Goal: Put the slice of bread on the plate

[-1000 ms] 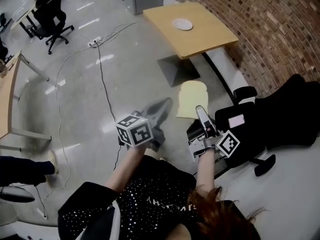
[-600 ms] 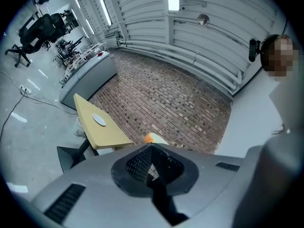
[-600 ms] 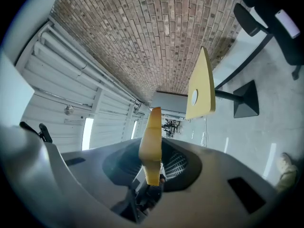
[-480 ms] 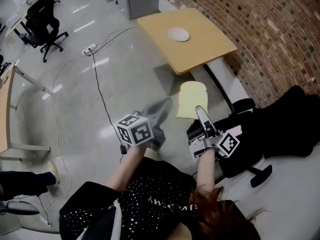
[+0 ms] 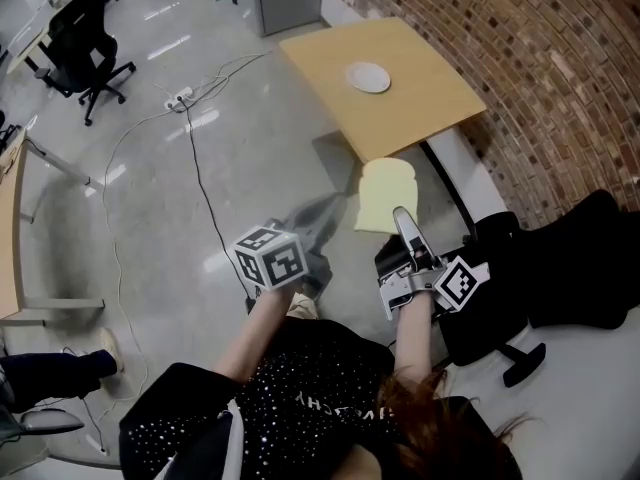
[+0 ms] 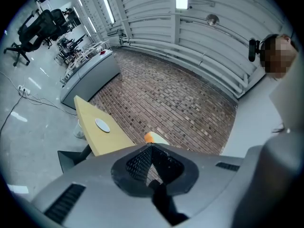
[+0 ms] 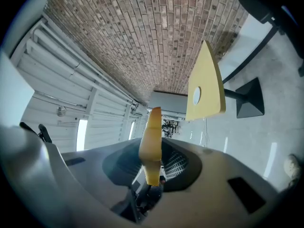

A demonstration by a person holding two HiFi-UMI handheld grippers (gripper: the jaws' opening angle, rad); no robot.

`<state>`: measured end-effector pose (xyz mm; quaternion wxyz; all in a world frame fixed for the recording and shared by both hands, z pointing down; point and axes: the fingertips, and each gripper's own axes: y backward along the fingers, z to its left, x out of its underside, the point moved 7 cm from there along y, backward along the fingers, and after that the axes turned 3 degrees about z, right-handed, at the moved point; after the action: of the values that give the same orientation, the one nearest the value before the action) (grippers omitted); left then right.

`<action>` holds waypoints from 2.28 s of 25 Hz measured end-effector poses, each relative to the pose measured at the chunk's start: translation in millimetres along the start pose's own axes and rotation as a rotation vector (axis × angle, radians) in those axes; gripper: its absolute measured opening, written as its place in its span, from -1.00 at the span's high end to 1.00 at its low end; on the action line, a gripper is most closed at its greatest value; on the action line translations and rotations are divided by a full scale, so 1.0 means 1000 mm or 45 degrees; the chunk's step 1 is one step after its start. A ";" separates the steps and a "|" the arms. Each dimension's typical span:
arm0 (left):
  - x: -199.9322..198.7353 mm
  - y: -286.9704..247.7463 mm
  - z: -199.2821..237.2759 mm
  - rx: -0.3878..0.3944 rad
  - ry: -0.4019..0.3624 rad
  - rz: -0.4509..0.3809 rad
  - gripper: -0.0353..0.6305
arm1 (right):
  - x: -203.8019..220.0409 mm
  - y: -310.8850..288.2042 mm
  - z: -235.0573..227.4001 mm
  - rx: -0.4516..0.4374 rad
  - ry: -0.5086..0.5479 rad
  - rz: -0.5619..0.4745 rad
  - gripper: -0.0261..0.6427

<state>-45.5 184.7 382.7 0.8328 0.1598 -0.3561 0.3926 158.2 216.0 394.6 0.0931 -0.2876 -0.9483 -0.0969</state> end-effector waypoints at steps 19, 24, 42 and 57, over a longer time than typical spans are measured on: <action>-0.031 -0.013 0.060 0.013 -0.002 0.061 0.86 | -0.015 -0.044 -0.026 0.048 0.003 -0.156 0.63; -0.034 -0.013 0.070 -0.004 0.015 0.047 0.86 | -0.024 -0.049 -0.031 0.068 0.021 -0.159 0.63; -0.081 -0.088 0.114 -0.052 0.022 0.043 0.86 | -0.088 -0.139 -0.059 0.053 -0.025 -0.062 0.63; -0.127 -0.203 0.175 -0.053 0.017 0.085 0.86 | -0.174 -0.207 -0.107 0.081 -0.082 -0.098 0.63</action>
<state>-26.9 -109.1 415.8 0.8247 0.1279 -0.3638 0.4137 196.6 -70.2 430.2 0.0678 -0.2510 -0.9637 -0.0609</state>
